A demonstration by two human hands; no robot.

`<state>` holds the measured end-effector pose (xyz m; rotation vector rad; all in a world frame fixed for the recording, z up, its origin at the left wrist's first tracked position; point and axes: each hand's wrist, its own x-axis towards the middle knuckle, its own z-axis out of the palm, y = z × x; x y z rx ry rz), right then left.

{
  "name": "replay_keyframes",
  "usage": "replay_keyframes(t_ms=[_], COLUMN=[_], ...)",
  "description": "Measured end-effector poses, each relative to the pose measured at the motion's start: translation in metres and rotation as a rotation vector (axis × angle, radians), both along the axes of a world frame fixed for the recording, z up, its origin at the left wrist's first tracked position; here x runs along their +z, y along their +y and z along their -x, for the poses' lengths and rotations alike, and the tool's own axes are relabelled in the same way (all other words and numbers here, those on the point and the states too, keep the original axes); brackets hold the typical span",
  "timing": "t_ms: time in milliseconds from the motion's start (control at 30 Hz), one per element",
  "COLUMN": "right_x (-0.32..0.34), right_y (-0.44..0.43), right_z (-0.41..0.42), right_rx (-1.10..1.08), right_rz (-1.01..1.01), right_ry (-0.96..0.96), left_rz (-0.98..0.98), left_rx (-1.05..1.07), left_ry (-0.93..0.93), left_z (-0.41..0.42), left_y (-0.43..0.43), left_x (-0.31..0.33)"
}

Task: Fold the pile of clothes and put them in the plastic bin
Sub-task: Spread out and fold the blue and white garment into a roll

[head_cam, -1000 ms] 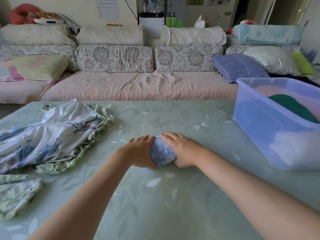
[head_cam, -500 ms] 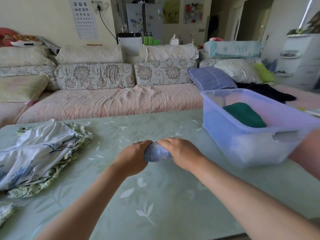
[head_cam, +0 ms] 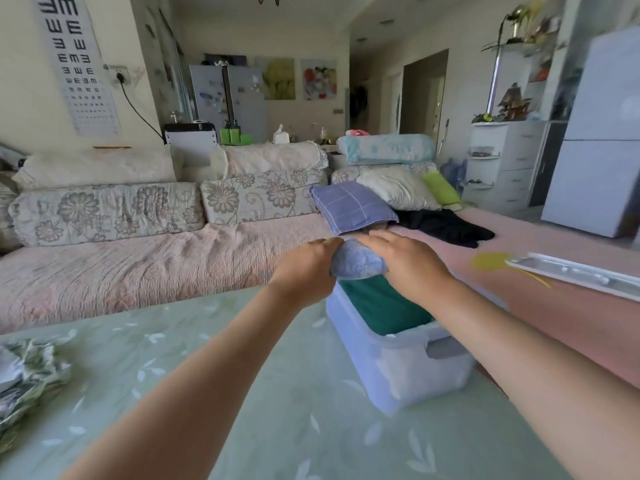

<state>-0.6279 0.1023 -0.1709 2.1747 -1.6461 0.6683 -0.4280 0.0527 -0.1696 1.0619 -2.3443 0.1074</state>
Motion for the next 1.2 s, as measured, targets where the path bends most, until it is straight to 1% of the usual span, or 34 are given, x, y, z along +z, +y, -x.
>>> replay_keyframes(t_ms=[167,333,433,500,567,600,667,767,800,867,933,1000,1067,1133,1200], right_x=[-0.010,-0.034,-0.044,-0.052,-0.064,-0.069,-0.076,-0.074,-0.071,-0.067,-0.066,-0.069,-0.073,-0.075,-0.075], right_y=[-0.057,-0.120,-0.156,-0.170,-0.177,-0.179,-0.178,-0.178,-0.178,-0.177,-0.177,-0.179,-0.181,-0.183,-0.182], right_z=[0.059,0.099,0.108,0.106,0.101,0.100,0.101,0.109,0.110,0.105,0.098,0.098,0.101,0.100,0.097], right_rx=[-0.088,-0.101,-0.124,-0.121,-0.151,-0.189,-0.248,-0.281,-0.282,-0.253,-0.195,-0.182,-0.200,-0.219,-0.236], right_rz=[-0.097,-0.181,-0.186,-0.195,-0.270,-0.333,-0.433,-0.532,-0.581,-0.673,-0.722,-0.766,-0.813,-0.835,-0.833], right_ry=[-0.045,-0.078,-0.047,-0.004,0.127,0.208,0.327,0.407,0.393,0.263,0.038,-0.156,-0.218,-0.208,-0.182], left_rz=[-0.112,-0.159,-0.128,-0.082,-0.096,-0.137,-0.289,-0.588,-0.675,-0.783,-0.791,-0.739,-0.755,-0.819,-0.818], left_rx=[0.014,0.049,0.107,0.165,0.206,0.205,0.171,0.119,0.106,0.097,0.116,0.160,0.195,0.179,0.186], left_ry=[-0.140,-0.269,-0.350,-0.448,-0.548,-0.579,-0.598,-0.539,-0.498,-0.396,-0.344,-0.367,-0.382,-0.375,-0.361], left_z=[0.069,0.114,0.128,0.132,0.132,0.132,0.132,0.138,0.142,0.147,0.149,0.149,0.146,0.144,0.144], left_y=[-0.063,-0.127,-0.156,-0.168,-0.174,-0.176,-0.176,-0.173,-0.173,-0.175,-0.177,-0.175,-0.171,-0.167,-0.163], left_x=[-0.003,-0.020,-0.029,-0.039,-0.056,-0.065,-0.076,-0.078,-0.077,-0.076,-0.075,-0.077,-0.075,-0.070,-0.065])
